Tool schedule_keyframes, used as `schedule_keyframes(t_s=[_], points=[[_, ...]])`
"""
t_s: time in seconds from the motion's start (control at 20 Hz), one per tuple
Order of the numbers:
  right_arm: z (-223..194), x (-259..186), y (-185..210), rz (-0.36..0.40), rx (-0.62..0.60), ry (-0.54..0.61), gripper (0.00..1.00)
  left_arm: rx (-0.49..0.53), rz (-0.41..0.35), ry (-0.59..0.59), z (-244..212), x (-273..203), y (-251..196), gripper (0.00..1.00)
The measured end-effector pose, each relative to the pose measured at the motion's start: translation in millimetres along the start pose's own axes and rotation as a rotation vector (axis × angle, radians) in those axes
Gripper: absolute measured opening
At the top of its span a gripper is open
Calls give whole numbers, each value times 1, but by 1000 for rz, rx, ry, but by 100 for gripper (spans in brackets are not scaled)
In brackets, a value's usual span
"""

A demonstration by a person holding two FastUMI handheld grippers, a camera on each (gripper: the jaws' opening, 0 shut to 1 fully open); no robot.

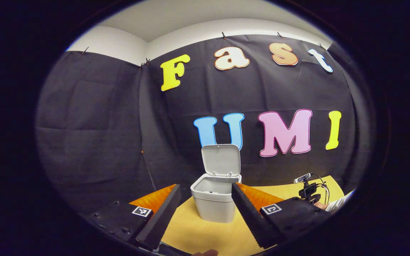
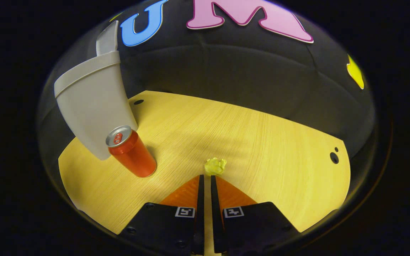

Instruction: Press the lid of the desktop garbage bin to open it, pick up the crumpled paper on the desktop and throw it into the bin, then pick up the pop can on the desktop and drop it into the bin, and finally close the garbage bin lid.

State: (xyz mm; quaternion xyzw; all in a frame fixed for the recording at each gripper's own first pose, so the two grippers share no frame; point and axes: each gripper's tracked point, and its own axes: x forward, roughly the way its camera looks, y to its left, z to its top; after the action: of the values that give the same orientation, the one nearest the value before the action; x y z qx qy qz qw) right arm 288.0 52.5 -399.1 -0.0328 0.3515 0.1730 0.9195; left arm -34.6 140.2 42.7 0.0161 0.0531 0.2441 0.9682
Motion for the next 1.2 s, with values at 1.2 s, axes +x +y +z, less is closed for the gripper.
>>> schedule_keyframes(t_s=[1.2], points=[[53, -1, 12, -34, -9, -66, 16, -22, -26, 29, -19, 35, 36, 96]])
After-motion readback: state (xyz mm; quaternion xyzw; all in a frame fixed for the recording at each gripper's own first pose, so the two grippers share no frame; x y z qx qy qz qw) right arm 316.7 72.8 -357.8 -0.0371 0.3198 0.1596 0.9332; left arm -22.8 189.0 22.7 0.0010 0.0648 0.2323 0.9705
